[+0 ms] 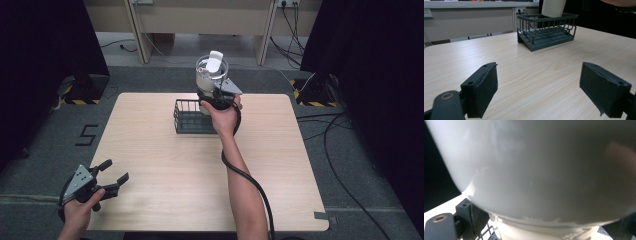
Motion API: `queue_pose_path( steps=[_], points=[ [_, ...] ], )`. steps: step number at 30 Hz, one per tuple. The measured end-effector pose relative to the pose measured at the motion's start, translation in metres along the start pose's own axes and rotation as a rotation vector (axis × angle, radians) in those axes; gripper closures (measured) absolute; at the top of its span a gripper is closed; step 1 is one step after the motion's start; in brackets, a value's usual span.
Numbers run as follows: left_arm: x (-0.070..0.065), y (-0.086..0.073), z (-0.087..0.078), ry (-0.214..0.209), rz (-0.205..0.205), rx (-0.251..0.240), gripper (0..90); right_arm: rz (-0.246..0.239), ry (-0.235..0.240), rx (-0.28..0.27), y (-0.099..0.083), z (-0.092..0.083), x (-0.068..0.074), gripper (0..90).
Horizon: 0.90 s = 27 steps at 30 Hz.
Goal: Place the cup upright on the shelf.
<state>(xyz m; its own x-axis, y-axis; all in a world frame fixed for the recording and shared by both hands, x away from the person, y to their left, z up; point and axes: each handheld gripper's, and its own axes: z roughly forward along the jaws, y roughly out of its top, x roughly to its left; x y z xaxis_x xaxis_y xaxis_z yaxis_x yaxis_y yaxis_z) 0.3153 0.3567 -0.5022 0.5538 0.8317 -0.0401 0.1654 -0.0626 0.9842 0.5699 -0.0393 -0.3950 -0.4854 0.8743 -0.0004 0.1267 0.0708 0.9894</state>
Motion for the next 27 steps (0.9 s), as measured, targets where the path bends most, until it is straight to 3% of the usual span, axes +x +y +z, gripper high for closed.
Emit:
queue_pose_path(
  steps=[27],
  points=[
    [0.000, 0.000, 0.000, -0.005, 0.001, 0.003, 14.4, 0.000, -0.007, 0.065, -0.030, 0.011, 0.002, 10.3]
  ],
)
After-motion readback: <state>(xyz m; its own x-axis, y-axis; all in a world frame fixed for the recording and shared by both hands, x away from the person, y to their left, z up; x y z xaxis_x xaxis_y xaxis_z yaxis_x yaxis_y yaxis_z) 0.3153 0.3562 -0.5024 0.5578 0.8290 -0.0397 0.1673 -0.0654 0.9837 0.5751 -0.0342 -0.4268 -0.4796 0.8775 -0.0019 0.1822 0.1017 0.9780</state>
